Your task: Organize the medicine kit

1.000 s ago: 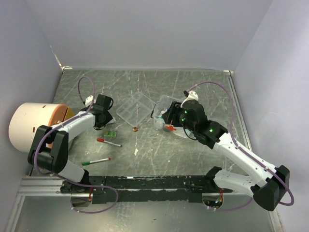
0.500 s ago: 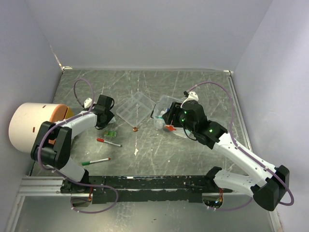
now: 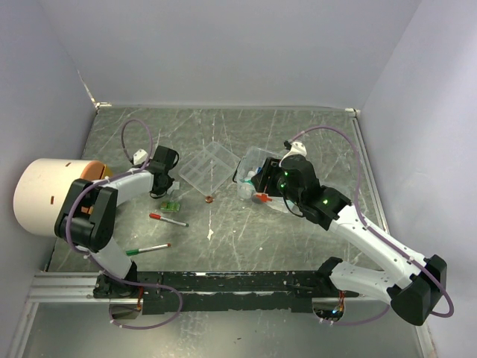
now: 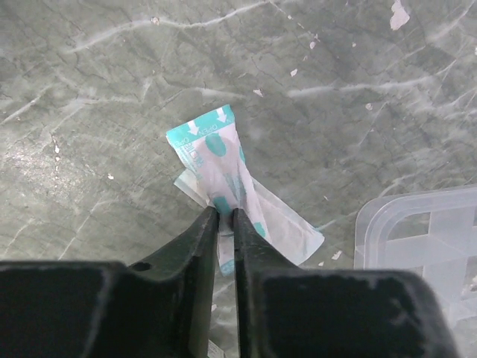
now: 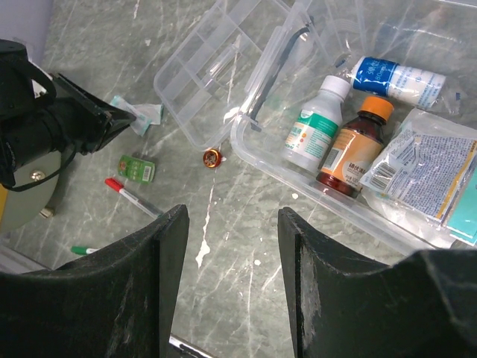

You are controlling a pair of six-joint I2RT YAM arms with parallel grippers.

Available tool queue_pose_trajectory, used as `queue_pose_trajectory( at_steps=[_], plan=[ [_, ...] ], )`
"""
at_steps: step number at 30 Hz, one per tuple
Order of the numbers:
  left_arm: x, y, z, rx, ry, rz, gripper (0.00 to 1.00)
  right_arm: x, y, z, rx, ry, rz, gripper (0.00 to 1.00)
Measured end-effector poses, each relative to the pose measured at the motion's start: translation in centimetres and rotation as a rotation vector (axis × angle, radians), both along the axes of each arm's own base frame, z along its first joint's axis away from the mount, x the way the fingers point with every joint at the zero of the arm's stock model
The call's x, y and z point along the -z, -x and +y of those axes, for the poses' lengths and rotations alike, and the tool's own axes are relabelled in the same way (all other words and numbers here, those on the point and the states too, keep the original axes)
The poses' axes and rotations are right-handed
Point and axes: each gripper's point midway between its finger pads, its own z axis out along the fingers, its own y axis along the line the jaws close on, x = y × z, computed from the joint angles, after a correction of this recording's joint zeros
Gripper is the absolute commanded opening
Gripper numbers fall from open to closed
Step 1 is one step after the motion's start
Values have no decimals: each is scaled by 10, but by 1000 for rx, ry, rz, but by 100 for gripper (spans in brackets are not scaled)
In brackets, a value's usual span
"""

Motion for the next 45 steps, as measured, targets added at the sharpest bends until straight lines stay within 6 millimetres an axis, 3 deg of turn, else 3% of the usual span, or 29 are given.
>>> queue_pose_trajectory(
  at_steps=[5, 11, 15, 20, 29, 32, 37, 42, 45],
  plan=[
    [-13, -1, 4, 3, -17, -32, 8, 0, 0, 0, 1, 0, 0, 51],
    [-49, 5, 9, -1, -3, -135, 7, 0, -2, -3, 18, 6, -5, 50],
    [-76, -1, 2, 39, 39, -216, 7, -2, -2, -9, 49, 12, -10, 50],
    [-95, -16, -32, 187, 154, -283, 7, -12, -2, -26, 119, 15, -44, 50],
    [-123, -71, -134, 470, 339, -338, 8, -23, 2, -68, 275, 72, -89, 50],
    [-120, -90, -166, 531, 374, -343, 9, -25, 5, -78, 313, 77, -93, 50],
    [-84, -97, -205, 590, 384, -280, 8, -23, 9, -84, 323, 89, -83, 50],
    [-43, -95, -226, 615, 370, -202, 8, -21, 13, -80, 296, 80, -71, 50],
    [-34, -100, -234, 615, 374, -191, 8, -19, 15, -78, 280, 69, -64, 50]
  ],
)
